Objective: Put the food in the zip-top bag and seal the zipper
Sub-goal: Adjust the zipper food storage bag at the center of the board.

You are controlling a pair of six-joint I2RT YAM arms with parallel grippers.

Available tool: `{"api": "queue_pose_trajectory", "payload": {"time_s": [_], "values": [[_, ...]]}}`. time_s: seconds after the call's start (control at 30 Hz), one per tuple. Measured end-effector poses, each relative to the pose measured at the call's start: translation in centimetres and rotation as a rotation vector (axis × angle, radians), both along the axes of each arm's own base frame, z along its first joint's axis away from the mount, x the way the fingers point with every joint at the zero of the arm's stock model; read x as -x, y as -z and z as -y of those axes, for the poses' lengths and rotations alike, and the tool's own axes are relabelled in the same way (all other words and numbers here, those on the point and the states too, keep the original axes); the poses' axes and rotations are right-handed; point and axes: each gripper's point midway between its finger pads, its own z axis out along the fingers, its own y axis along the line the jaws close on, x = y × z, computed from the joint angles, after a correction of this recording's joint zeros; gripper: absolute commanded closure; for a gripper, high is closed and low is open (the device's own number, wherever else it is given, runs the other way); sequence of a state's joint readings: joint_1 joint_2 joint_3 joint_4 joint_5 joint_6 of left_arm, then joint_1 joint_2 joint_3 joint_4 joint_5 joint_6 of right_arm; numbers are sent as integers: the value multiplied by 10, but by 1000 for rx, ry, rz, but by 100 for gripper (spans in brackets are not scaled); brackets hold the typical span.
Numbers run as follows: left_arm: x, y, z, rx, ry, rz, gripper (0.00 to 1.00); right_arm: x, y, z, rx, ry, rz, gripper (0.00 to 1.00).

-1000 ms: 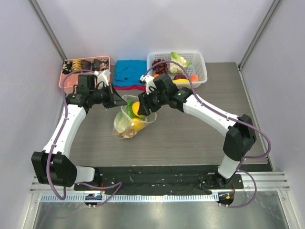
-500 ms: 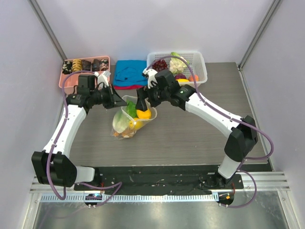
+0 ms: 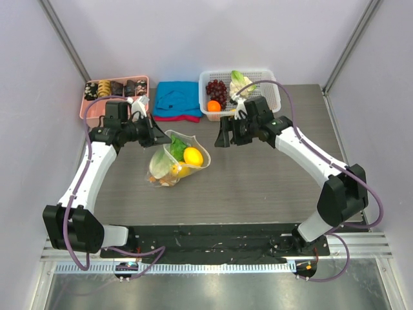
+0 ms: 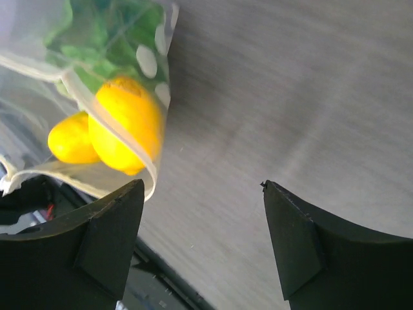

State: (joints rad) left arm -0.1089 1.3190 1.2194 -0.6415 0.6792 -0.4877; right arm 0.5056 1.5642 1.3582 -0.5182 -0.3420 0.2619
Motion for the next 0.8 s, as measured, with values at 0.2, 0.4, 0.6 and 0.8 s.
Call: {"api": "queue_pose_trajectory", "payload": {"time_s": [0.2,0.4,0.6,0.8], "values": [[1,1,0,-4,5,0,100,30,11,-23,-99,-78,-122,26],[1,1,0,-9,13,8,100,41,23,-44,-148,-116,-179,31],[2,1,0,-9,20,11,100,36,51,-52,-126,-106,-235,99],[9,4,0,-21,61,13,100,33,48,-55,-137,-96,-250,99]]}}
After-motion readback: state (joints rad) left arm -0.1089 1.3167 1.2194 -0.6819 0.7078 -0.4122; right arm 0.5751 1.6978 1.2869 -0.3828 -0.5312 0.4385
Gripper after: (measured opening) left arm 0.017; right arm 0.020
